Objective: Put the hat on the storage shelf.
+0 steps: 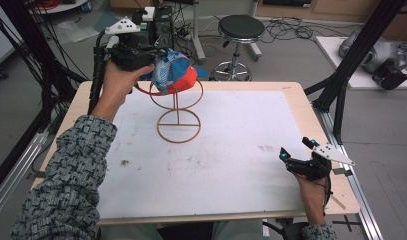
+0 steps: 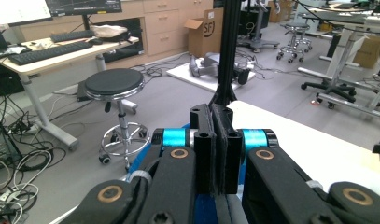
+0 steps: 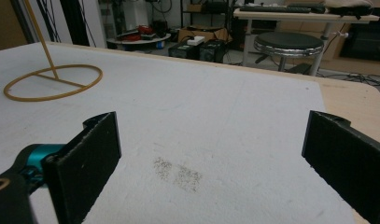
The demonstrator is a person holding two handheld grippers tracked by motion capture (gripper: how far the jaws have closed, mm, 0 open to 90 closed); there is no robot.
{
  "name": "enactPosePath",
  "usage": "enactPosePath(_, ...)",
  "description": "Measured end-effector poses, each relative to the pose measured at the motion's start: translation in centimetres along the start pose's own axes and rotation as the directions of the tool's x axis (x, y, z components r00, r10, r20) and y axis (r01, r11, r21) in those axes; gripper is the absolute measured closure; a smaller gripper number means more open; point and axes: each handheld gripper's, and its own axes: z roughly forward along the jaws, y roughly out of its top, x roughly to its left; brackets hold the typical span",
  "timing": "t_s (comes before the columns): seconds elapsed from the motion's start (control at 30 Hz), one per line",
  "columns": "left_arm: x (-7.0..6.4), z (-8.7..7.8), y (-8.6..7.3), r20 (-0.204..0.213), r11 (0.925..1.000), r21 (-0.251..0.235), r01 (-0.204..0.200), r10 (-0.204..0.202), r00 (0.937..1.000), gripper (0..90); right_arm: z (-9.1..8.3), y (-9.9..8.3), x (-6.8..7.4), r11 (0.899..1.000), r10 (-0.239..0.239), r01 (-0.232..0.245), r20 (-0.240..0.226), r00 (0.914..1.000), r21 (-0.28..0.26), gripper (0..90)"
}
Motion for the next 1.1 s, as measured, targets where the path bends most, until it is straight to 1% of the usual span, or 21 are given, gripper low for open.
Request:
enactPosePath(0.27, -1.1, -0.4, -1.0, 0.023, 0.9998, 0.012, -0.015, 0.015, 0.9996, 87.1, 0.0, 0.0, 0.0, 1.000, 0.005, -0.005, 0.000, 1.0000, 0.002, 3.6)
enactPosePath(0.5, -2.3, -0.5, -1.4, 0.042, 0.9994, 0.007, -0.034, 0.034, 0.9986, 87.1, 0.0, 0.0, 0.0, 1.000, 0.005, -0.005, 0.000, 1.0000, 0.003, 3.6)
enactPosePath(0.6, -2.8, -0.4, -1.6, 0.057, 0.9988, 0.018, -0.046, 0.045, 0.9973, 87.1, 0.0, 0.0, 0.0, 1.000, 0.005, -0.005, 0.000, 1.0000, 0.003, 3.6)
enactPosePath(0.83, -3.4, -0.2, -2.6, 0.074, 0.9990, 0.016, -0.043, 0.041, 0.9964, 87.2, 0.0, 0.0, 0.0, 1.000, 0.007, -0.007, -0.001, 1.0000, 0.005, 3.6)
enactPosePath(1.1, -4.0, -0.3, -3.7, 0.080, 0.9992, 0.009, -0.040, 0.039, 0.9961, 87.2, 0.0, 0.0, 0.0, 1.000, 0.003, -0.003, -0.001, 1.0000, 0.005, 3.6)
